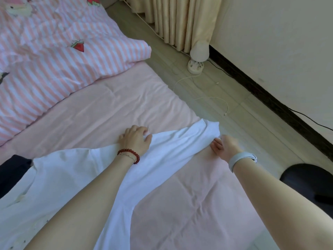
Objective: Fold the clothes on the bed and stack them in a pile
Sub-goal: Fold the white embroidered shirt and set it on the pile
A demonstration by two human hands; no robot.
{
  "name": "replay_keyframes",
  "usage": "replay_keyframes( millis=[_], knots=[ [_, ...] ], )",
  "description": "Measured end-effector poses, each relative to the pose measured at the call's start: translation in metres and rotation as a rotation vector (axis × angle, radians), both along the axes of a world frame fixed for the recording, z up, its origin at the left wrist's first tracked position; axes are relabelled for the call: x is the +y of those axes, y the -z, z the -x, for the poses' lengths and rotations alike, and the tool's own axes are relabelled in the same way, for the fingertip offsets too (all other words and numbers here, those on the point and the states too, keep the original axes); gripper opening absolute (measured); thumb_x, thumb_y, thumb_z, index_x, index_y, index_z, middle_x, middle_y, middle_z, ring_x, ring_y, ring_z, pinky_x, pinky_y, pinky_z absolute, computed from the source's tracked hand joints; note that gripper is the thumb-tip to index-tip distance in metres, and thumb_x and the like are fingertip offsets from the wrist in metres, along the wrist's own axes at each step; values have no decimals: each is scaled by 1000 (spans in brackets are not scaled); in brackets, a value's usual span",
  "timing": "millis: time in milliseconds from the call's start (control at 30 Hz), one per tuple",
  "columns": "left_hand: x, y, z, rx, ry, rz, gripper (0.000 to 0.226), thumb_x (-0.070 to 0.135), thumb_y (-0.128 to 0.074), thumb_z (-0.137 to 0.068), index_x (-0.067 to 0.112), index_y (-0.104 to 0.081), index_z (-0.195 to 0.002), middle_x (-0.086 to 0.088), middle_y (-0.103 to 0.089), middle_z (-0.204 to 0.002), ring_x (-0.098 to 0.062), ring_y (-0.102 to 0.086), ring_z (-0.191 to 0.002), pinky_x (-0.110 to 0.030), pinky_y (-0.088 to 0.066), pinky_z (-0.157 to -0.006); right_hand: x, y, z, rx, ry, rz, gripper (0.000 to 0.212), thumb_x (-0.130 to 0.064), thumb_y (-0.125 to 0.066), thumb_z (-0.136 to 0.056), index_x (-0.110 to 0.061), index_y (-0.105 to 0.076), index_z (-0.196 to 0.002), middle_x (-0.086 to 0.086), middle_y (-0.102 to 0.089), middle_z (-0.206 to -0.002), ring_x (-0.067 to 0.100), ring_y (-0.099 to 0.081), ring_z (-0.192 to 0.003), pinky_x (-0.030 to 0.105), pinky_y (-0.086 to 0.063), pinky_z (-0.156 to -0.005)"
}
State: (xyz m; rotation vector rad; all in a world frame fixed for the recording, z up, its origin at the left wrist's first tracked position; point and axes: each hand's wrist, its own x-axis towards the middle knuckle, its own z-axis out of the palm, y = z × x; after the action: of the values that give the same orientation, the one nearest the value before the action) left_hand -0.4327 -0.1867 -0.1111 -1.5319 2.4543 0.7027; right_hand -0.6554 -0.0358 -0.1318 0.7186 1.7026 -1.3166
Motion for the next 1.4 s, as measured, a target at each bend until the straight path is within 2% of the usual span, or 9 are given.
replay_keyframes(
  millis=[133,267,367,567,667,800,967,1167,1400],
  knots=[
    [2,9,49,126,60,-193,24,35,-54,-89,20,-63,-105,1,-60,-108,-19,-55,-104,-33,-44,-90,-8,4,11,-112,-52,9,8,-18,-48,-94,-11,-48,-97,1,-49,-69,13,-47,-58,22,-43,-56],
    [16,18,87,121,99,-297,15,33,-58,-86,21,-63,-93,3,-65,-99,-18,-58,-99,-31,-45,-86,-14,4,20,-181,-114,45,13,-20,-54,-90,-13,-47,-82,-2,-49,-58,14,-50,-58,23,-43,-55],
    [20,19,103,286,-10,-348,12,23,-59,-86,21,-59,-74,10,-58,-70,-13,-55,-80,-22,-41,-69,-13,7,22,-145,-153,16,7,-8,-52,-88,-11,-48,-83,3,-48,-68,17,-51,-61,27,-49,-59],
    [-6,9,109,611,-248,-132,22,13,-52,-90,22,-49,-71,10,-47,-55,0,-45,-51,-8,-33,-50,-8,6,30,50,137,277,17,0,-45,-87,-12,-45,-74,2,-45,-62,17,-46,-59,26,-43,-52],
    [-14,16,111,482,-207,-98,14,19,-51,-91,18,-50,-77,6,-51,-62,-5,-47,-60,-16,-30,-52,-8,6,34,70,291,342,28,6,-42,-84,-16,-39,-67,-5,-41,-47,11,-39,-47,20,-37,-46],
    [-6,32,114,232,-80,-146,14,26,-50,-93,13,-54,-90,-4,-60,-97,-27,-55,-92,-26,-33,-68,1,12,39,-68,399,237,16,1,-49,-85,-9,-47,-74,2,-41,-61,13,-39,-46,23,-37,-49],
    [7,34,120,126,124,-25,17,29,-51,-92,14,-55,-98,-8,-63,-97,-31,-57,-90,-34,-39,-71,12,20,46,-58,333,87,15,-6,-55,-87,-11,-48,-75,5,-48,-68,17,-46,-57,26,-43,-51],
    [33,10,101,230,35,104,40,23,-52,-91,18,-48,-131,-6,-50,-129,-27,-43,-119,-38,-30,-96,4,2,33,488,-13,-21,24,-14,-43,-92,-18,-41,-68,-3,-40,-64,11,-38,-58,22,-34,-54],
    [71,-40,-3,590,-365,-82,24,5,-50,-91,12,-59,-111,6,-51,-111,-14,-52,-107,-16,-38,-88,-16,-70,-52,905,-451,197,21,-12,-41,-93,-21,-38,-74,-21,-45,-58,1,-37,-54,13,-32,-51]
  ],
)
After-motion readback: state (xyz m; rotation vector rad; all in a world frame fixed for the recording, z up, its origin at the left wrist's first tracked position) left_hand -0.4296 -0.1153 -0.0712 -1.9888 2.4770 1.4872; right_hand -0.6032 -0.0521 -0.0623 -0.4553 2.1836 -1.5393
